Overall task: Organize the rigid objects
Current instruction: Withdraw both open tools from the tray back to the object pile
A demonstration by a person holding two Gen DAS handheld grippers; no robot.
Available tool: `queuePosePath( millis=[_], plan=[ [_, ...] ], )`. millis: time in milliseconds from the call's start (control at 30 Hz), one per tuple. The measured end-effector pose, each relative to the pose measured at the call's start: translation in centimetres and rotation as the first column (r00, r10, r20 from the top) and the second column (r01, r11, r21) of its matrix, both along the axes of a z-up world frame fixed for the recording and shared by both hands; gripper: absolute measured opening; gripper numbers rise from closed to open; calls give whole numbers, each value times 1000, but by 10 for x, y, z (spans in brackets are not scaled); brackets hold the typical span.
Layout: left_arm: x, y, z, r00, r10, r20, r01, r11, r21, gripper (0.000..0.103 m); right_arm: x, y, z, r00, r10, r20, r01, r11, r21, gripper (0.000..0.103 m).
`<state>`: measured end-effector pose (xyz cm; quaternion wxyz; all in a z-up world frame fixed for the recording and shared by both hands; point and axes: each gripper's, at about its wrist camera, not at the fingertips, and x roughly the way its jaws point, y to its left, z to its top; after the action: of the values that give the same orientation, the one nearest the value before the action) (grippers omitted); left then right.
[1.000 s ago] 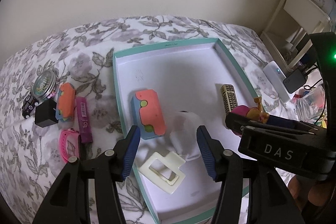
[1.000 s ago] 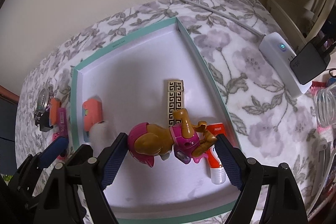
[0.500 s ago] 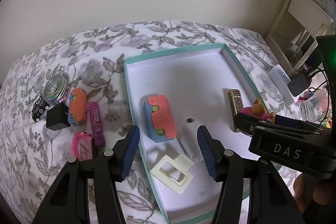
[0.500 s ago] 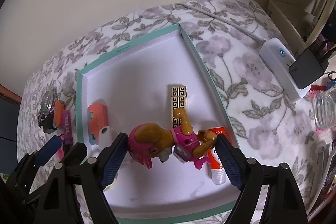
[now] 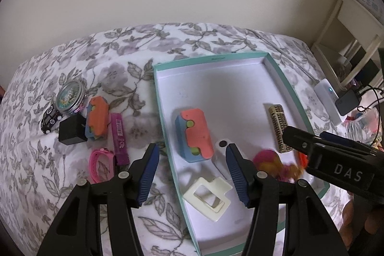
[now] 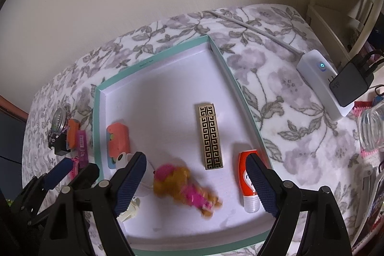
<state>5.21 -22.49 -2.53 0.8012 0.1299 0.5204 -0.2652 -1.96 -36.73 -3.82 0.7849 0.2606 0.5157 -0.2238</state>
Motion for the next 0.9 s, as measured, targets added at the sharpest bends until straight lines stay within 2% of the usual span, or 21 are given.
queuePosePath(
  millis=[233,333,533,600,900],
  plan=[
    [18,19,-2,994,109,-10,-109,994,12,60,1,-1,-3,1000,2,-4,-2,1000,1,87],
    [27,32,-3,984,180,-6,-180,984,19,86,2,0,-6,1000,5,-9,-5,1000,-2,88],
    [41,54,-2,962,272,-6,-272,962,16,86,4,4,-9,1000,14,-10,-15,1000,-15,92],
    [46,60,-3,955,296,-6,-296,955,22,87,6,5,-10,1000,15,-10,-16,1000,-18,102],
    [61,84,-14,925,377,-49,-375,926,45,88,12,13,-13,999,44,-17,-45,998,-36,103]
  ],
)
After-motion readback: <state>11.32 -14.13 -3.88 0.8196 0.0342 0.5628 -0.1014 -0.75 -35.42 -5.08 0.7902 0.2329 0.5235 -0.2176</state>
